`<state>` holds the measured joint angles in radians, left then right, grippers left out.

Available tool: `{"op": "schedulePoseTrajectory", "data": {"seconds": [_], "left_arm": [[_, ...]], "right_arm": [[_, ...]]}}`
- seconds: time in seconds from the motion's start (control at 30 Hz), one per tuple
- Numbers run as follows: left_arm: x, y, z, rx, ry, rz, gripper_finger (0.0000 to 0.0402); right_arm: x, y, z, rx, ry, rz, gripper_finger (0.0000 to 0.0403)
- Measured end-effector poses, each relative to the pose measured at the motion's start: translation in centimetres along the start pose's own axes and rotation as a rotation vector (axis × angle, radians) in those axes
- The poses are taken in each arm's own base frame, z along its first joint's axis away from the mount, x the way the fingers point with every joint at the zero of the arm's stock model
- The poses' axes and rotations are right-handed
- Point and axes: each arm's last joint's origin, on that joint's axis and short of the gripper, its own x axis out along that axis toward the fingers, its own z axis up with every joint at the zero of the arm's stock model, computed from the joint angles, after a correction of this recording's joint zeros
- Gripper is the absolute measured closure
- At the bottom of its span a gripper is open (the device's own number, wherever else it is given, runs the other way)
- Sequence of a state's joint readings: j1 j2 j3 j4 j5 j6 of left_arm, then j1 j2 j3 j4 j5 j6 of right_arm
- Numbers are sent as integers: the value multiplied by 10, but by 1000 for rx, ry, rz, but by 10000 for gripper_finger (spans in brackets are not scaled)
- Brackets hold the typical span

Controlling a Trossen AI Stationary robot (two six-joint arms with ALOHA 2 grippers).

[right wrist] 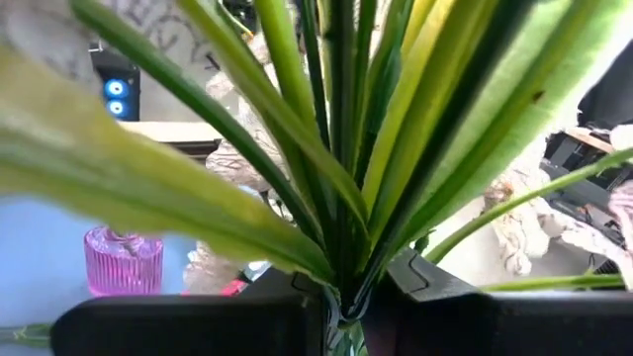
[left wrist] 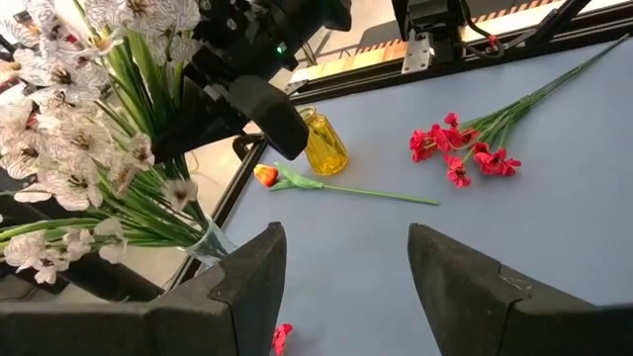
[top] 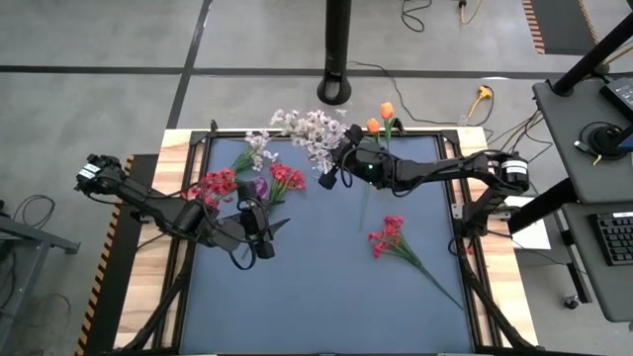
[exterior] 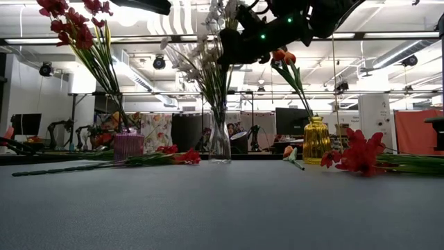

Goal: Sort flowers into vase by color
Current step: Put the white flower into the transparent vase

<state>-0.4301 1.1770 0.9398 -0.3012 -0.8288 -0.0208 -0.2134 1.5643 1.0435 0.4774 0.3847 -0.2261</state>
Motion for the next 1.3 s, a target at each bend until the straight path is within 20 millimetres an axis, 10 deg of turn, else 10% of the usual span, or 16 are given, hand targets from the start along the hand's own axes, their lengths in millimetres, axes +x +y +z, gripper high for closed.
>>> {"op": "schedulePoseTrajectory", "data": {"seconds": [0.77, 1.3], "left_arm": [[1, -1, -4, -26, 8, 0, 206], [1, -1, -4, -31, 10, 0, 206]], "right_arm": [[-27, 10, 17, -19, 44, 75, 214], [-33, 10, 24, -9, 16, 80, 347]]}}
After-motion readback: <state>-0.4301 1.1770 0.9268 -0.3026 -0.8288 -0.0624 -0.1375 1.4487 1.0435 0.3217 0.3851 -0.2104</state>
